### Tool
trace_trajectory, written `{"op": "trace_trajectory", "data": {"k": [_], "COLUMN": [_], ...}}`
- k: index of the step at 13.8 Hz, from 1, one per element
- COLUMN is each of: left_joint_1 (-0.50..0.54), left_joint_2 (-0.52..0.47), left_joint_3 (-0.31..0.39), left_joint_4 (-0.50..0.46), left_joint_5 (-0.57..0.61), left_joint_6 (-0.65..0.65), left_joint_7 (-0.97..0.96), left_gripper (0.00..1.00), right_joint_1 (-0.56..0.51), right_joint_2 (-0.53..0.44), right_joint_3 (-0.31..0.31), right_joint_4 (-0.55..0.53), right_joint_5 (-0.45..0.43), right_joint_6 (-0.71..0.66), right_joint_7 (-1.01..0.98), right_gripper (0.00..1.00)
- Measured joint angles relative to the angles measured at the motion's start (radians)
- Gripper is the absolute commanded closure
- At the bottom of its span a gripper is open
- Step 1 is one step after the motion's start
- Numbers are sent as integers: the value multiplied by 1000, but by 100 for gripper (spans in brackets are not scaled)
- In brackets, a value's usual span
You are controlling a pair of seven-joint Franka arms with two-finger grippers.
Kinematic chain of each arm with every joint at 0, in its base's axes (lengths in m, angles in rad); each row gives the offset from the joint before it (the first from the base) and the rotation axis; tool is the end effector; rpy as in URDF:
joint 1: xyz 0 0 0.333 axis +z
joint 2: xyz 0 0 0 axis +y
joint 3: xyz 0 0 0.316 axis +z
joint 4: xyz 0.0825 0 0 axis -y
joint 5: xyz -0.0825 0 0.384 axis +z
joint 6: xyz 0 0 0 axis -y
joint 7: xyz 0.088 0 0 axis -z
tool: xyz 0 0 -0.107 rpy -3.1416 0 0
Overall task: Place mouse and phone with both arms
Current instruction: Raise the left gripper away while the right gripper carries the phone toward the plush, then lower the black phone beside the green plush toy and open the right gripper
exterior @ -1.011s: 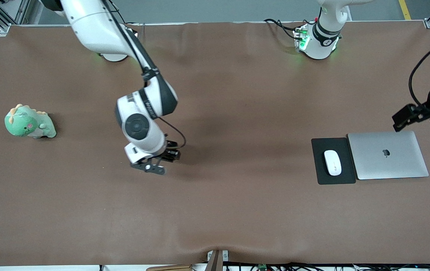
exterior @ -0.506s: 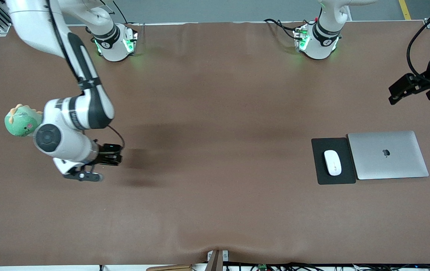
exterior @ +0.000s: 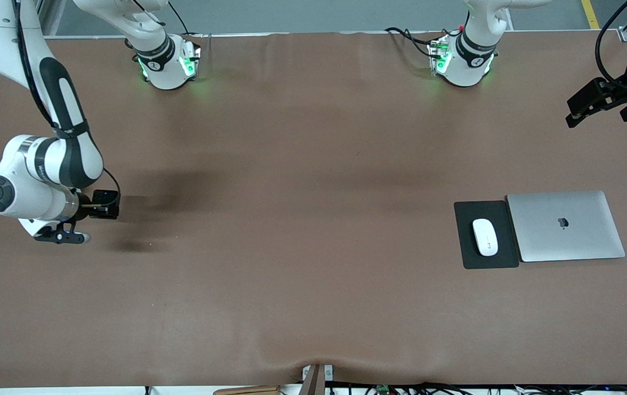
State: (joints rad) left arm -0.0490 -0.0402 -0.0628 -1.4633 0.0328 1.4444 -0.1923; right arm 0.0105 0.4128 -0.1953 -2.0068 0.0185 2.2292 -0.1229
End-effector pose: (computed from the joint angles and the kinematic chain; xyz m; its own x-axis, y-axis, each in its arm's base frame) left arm 0.5247 -0.0559 0.6851 0.9960 0.0845 0.0276 0.0853 -0.9959 -0.0302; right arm 0.5754 -0.1050 0.2383 0.9798 -0.0685 -0.1877 -0.0615 -0.9972 0.0429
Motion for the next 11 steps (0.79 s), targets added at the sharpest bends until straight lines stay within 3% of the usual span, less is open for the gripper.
{"op": "trace_trajectory", "data": {"k": [5,10,11], "left_joint_1": [1,0,0], "left_joint_2": [2,3,3], "left_joint_3": [1,0,0], "left_joint_4": [-26,-40,-41], "left_joint_5": [-1,-5,-5], "left_joint_6": [13,27,27], "left_joint_7": [0,0,0], "left_gripper": [0,0,0], "right_joint_1": [-57,-89,-96], "right_joint_2": [7,34,45], "right_joint_3": [0,1,1], "right_joint_4": [-97,-112,-113], "right_joint_5": [0,0,0], "right_joint_6": [123,158,174], "right_joint_7": [-92,-111,-111], "right_gripper": [100,100,95]}}
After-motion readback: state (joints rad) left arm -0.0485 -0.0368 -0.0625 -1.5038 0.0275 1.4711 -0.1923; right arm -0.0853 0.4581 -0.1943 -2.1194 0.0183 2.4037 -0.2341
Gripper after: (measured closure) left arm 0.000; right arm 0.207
